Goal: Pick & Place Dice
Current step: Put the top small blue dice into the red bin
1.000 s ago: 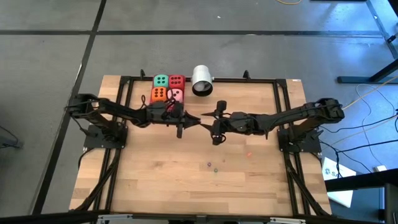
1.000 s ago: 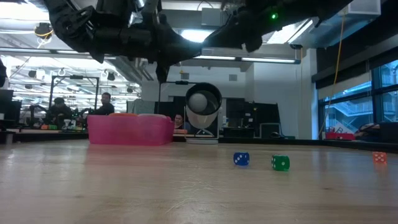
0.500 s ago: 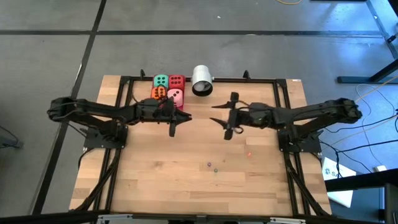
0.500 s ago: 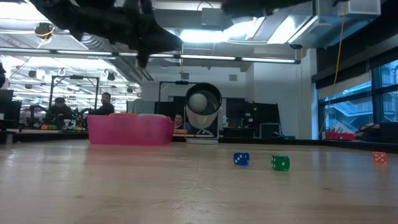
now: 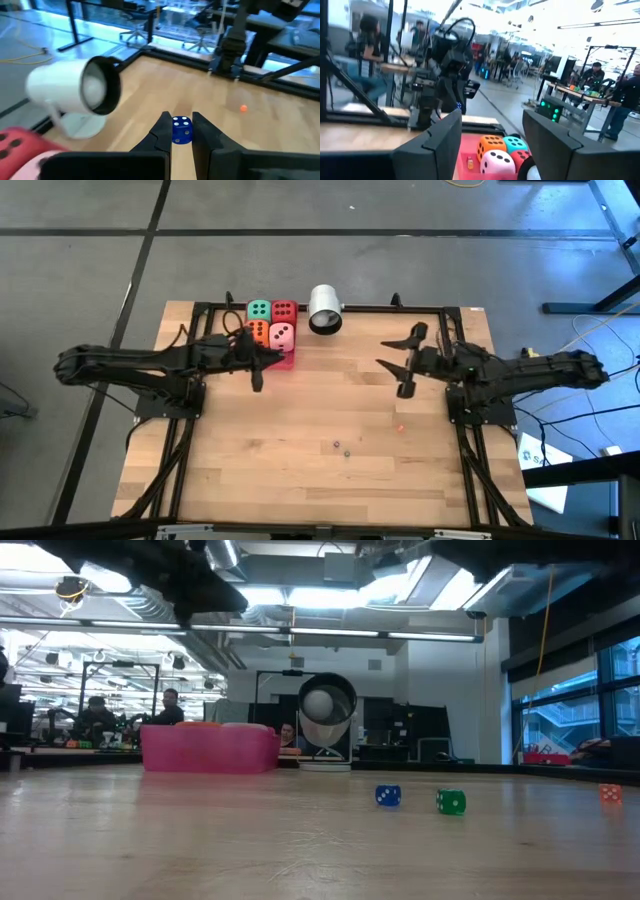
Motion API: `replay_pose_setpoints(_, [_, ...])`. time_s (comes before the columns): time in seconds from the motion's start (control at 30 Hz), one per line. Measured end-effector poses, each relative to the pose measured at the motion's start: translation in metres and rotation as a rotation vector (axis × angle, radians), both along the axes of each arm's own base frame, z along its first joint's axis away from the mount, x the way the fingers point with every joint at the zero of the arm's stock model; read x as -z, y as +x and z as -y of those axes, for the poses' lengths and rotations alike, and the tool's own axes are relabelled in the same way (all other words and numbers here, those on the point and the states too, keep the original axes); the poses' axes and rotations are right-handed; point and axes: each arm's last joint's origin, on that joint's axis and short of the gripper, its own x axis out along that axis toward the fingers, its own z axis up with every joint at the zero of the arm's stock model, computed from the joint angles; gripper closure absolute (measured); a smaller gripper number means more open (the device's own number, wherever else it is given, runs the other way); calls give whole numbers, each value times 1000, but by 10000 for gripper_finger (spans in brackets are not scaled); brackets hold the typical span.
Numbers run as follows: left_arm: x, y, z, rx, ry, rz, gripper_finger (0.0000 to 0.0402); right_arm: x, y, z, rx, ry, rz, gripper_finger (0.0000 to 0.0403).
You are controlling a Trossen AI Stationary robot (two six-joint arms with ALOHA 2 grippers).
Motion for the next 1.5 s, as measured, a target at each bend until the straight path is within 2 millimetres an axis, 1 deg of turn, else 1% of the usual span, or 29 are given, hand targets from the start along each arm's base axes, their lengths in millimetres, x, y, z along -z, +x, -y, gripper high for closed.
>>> replay_pose_setpoints(0.17, [3, -9, -1, -75, 4, -58, 380, 13, -13, 0, -28, 43, 37, 192])
replay_pose_setpoints(0.27, [11, -11, -2, -129, -11, -86, 380, 19, -15, 0, -42, 68, 33, 192])
replay_pose_setpoints(0.37, [28, -14, -3, -181, -32, -118, 380, 25, -16, 0, -48, 86, 17, 192])
replay_pose_setpoints(0.47, [41, -18, -5, -196, -80, -79, 380, 27, -16, -1, -52, 98, 15, 192])
replay_pose_setpoints(0.63, [56, -24, -9, -212, -139, -52, 380, 28, -15, -1, -71, 105, 3, 192])
replay_pose_setpoints(0.77, [64, -27, -13, -264, -190, -53, 380, 30, -14, -2, -106, 111, -10, 192])
replay_pose_setpoints(0.97, [77, -29, -25, -346, -269, -80, 380, 35, -8, -3, -113, 123, -45, 192])
replay_pose_setpoints(1.3, [94, -26, -47, -383, -399, -142, 380, 45, 1, -3, -109, 123, -109, 192])
replay_pose_setpoints(1.5, [87, -17, -59, -357, -444, -177, 380, 45, 1, -3, -100, 101, -102, 192])
